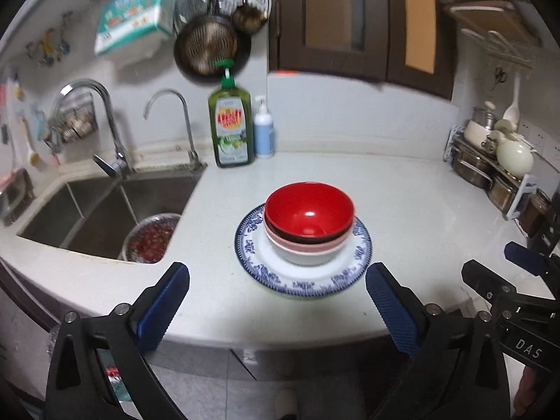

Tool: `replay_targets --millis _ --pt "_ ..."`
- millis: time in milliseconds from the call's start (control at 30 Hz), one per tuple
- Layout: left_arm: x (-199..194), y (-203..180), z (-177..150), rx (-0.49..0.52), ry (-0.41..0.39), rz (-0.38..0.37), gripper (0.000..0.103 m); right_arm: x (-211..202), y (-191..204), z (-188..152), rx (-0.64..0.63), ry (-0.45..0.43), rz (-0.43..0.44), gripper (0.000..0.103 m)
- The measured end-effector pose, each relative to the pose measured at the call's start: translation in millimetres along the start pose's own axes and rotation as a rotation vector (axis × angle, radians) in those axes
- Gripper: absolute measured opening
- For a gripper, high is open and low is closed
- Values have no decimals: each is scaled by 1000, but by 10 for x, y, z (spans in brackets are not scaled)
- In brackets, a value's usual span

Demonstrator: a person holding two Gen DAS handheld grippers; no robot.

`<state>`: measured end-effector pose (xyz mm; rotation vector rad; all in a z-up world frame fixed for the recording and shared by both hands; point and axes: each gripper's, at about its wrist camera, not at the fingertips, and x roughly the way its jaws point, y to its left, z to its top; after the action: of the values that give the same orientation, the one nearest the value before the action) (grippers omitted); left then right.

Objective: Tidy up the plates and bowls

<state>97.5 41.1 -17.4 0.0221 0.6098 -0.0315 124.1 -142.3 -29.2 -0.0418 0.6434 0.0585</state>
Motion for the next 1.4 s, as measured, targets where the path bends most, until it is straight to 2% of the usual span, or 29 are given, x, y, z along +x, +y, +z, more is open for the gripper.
replay_targets --millis 167,367,633,867,1400 --pt "-496 -115 -207 -16 -23 26 103 -503 -80 -300 9 -55 -2 86" --pt "-957 -231 -423 -11 -37 32 103 -1014 -178 -587 29 -98 8 87" --pt "-1353 -273 -530 9 -94 67 103 -1361 -194 -782 33 -124 25 88" --pt "-1488 -252 -538 17 -120 57 103 -1541 -172 -823 35 -165 23 88" --pt "-1511 -208 -523 4 -121 35 103 -1679 -48 -825 23 -211 0 88"
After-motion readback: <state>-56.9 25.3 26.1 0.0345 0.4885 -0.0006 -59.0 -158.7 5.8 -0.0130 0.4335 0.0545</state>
